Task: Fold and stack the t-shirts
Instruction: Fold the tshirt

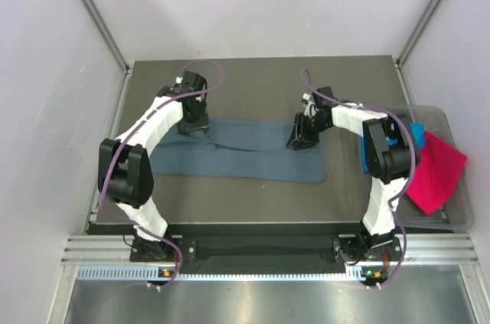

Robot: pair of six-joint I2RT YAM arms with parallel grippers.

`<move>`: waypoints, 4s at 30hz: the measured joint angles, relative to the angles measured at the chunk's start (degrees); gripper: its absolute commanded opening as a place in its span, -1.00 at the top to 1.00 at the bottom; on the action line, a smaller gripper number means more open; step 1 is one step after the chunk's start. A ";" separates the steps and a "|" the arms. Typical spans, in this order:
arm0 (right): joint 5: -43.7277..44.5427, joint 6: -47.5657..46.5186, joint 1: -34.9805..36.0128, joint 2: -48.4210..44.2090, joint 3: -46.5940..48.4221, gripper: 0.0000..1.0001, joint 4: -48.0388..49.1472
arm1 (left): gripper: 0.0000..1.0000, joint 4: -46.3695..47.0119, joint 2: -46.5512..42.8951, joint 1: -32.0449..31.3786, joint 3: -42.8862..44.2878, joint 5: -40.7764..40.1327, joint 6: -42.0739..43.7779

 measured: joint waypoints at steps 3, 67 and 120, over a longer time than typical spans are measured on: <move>-0.87 -1.03 1.81 0.00 1.86 0.07 0.42 | -0.28 0.59 -1.60 3.74 0.11 0.33 0.00; -7.93 23.56 28.61 36.79 45.11 0.17 29.62 | -0.25 21.59 -7.43 42.07 -15.69 24.70 -7.63; -13.70 24.02 25.31 35.01 45.75 0.26 23.41 | -0.23 21.90 5.20 41.92 -9.62 27.82 -3.96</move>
